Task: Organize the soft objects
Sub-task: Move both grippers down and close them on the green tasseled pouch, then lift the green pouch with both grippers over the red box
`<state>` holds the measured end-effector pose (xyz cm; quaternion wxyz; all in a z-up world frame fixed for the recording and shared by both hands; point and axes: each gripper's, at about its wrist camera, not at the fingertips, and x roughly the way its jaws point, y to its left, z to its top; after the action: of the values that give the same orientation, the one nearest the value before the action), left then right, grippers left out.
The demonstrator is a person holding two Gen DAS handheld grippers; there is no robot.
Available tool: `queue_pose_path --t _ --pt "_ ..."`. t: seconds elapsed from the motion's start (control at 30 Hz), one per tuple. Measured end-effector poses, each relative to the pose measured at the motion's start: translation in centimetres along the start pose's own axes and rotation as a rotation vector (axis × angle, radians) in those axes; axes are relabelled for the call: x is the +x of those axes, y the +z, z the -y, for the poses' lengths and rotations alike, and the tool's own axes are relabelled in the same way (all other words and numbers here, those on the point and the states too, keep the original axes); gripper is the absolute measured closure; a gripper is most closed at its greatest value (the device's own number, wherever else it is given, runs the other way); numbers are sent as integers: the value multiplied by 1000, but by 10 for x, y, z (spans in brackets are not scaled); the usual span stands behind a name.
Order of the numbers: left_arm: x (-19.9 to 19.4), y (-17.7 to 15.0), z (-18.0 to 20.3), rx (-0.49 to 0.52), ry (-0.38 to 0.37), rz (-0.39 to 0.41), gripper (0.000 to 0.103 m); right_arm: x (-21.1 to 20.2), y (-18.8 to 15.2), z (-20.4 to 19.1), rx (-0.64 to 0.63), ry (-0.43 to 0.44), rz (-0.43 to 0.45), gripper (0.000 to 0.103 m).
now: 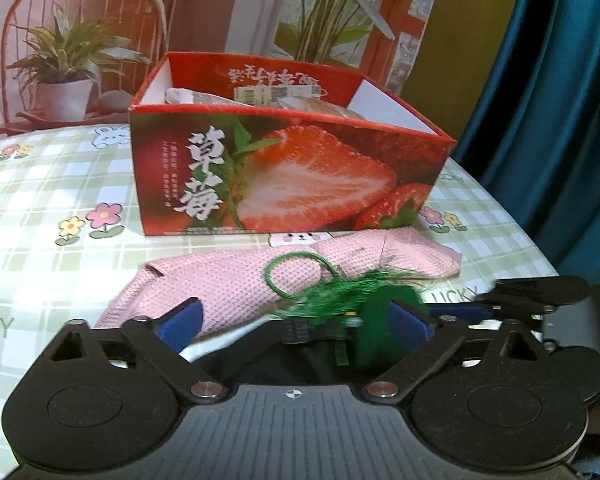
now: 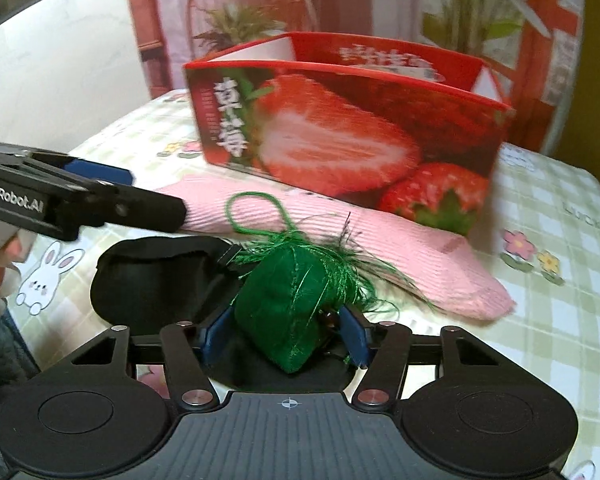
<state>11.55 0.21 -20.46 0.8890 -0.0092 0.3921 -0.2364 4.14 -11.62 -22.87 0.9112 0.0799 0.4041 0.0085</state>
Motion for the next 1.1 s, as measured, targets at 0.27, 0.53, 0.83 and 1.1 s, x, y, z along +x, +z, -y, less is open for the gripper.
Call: queue_pose_path --t 0.27,0.53,0.83,1.1 --pt "5 -9 -4 -33 -88 -21 31 22 11 -29 -93 108 33 49" --pt "17 -13 -3 -50 -145 -57 55 18 1 -28 -53 103 96 49" --pt "22 -16 -12 -86 -136 -60 55 17 -10 -11 50 132 144 48" --pt "26 -17 -15 -113 -135 -70 56 22 -11 -14 35 157 187 48"
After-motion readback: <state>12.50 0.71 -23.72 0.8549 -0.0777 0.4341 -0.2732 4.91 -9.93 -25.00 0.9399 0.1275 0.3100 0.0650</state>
